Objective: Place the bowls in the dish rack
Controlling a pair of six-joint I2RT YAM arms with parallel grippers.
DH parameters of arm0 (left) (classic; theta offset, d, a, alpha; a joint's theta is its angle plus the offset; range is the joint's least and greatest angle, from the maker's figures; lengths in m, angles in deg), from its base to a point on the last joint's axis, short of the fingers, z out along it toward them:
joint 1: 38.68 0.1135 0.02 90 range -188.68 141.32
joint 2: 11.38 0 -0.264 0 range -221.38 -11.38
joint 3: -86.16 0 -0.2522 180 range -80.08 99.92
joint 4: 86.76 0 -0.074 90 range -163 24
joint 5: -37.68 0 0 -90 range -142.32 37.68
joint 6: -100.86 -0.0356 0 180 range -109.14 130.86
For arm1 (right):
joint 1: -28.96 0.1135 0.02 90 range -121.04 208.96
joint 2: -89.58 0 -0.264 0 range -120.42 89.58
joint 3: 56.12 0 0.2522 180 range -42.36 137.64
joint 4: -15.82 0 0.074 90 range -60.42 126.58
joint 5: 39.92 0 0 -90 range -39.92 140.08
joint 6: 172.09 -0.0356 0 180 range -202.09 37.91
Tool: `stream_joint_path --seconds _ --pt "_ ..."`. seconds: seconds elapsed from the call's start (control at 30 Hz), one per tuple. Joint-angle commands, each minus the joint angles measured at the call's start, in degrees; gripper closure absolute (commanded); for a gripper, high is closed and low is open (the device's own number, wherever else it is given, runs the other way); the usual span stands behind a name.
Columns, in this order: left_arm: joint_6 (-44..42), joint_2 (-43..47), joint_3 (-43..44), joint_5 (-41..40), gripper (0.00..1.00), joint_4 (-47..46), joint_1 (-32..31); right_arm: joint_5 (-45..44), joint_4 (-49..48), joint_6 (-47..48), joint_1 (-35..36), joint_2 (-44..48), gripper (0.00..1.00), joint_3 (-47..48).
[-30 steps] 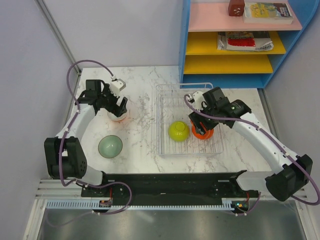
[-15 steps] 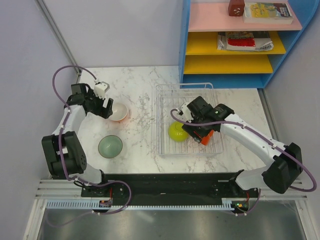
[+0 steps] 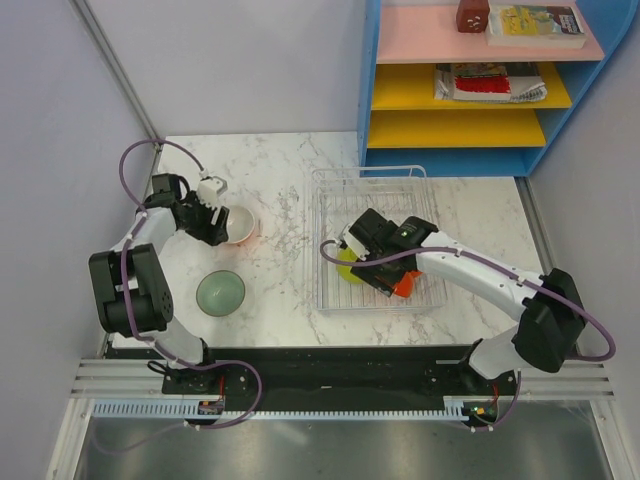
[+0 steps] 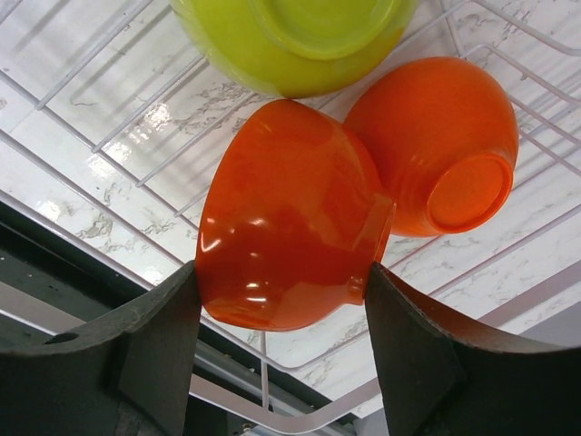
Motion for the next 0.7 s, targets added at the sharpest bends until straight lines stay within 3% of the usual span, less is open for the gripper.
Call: stream_joint_path --seconds 0.0,0.3,0.37,0.67 --pt "-2.7 -1.1 0.9 2.6 0.26 0.7 0.2 -4.2 -1.5 0.8 2.2 -2.6 1.0 0.1" --pt "-2.7 -3.0 1.4 3.1 0.61 0.9 0.1 -7.7 -1.8 1.5 6.5 -7.0 0.97 1.1" --pt "-2.6 -3.2 1.5 3.3 0.69 0.9 0.2 -7.6 -1.6 1.6 7.3 -7.6 0.9 1.4" --pt "-2.1 -3.7 1.6 4.2 0.87 0.9 0.2 -4.9 -0.1 1.9 9.2 -9.2 0.53 2.8"
